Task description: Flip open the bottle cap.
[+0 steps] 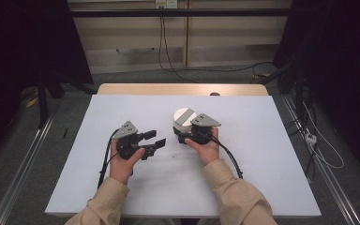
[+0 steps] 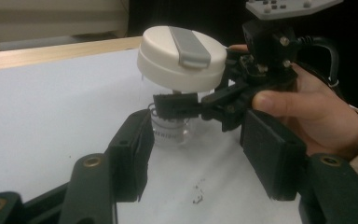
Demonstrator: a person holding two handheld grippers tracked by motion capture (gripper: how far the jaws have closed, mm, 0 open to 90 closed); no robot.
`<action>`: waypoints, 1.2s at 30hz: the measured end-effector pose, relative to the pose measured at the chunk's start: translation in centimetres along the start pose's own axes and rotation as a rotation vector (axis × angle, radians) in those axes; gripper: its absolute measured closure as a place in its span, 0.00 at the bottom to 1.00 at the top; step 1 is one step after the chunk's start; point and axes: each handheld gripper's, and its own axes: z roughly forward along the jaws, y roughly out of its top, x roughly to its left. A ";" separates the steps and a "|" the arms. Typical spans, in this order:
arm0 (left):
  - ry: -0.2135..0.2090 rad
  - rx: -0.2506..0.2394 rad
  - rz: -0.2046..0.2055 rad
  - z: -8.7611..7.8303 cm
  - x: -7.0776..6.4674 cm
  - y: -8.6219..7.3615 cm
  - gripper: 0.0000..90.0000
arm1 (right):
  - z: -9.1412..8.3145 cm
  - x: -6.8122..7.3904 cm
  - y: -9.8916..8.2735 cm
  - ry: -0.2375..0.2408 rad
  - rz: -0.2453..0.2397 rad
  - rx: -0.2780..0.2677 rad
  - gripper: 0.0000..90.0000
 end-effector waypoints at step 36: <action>-0.017 0.099 0.022 4.9 0.0 2.4 1.00 | 0.0 0.0 -0.1 0.002 0.005 0.003 0.21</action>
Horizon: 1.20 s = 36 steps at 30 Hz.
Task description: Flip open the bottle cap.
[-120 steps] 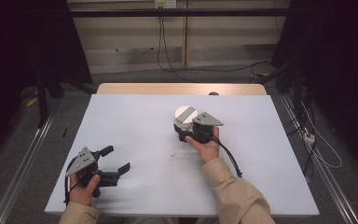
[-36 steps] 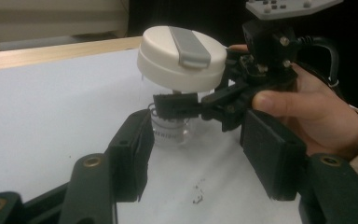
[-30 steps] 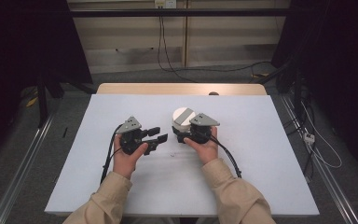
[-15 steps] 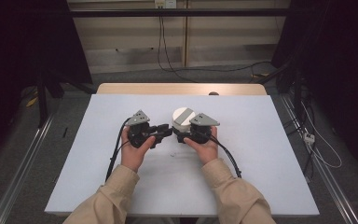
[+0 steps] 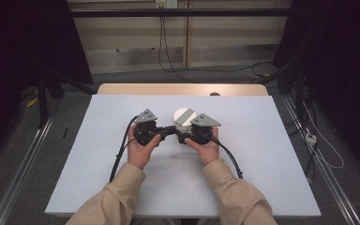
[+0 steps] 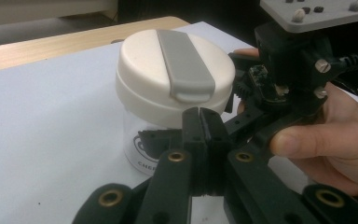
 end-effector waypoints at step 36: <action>0.031 -0.033 -0.004 0.7 -0.4 2.3 1.00 | 0.0 0.0 0.0 -0.003 -0.003 0.003 0.21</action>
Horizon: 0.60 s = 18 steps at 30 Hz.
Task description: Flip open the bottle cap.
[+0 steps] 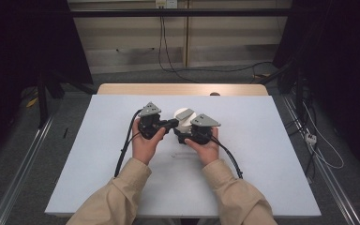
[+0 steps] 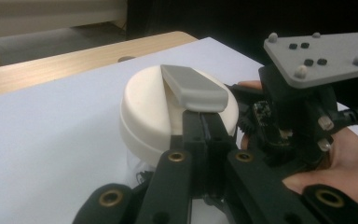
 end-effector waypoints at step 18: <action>0.006 -0.019 0.017 0.4 -0.3 1.8 1.00 | 0.0 0.0 0.0 0.000 0.001 0.000 0.21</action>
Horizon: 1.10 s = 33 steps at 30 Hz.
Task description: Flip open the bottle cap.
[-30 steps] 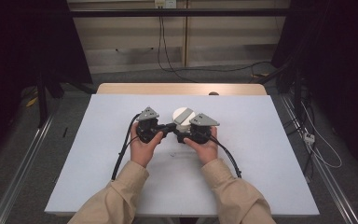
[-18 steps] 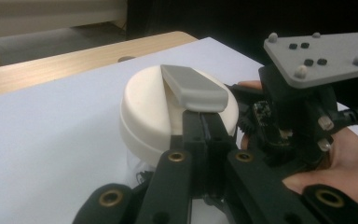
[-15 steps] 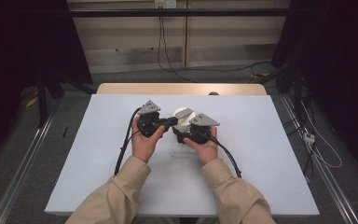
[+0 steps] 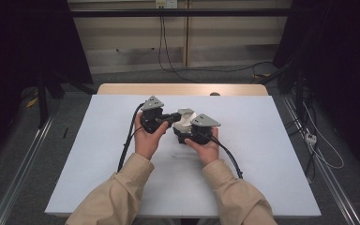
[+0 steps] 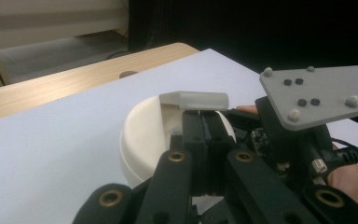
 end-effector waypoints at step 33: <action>0.005 -0.007 0.010 1.4 -0.1 2.3 1.00 | 0.0 0.0 0.0 0.000 0.000 0.002 0.21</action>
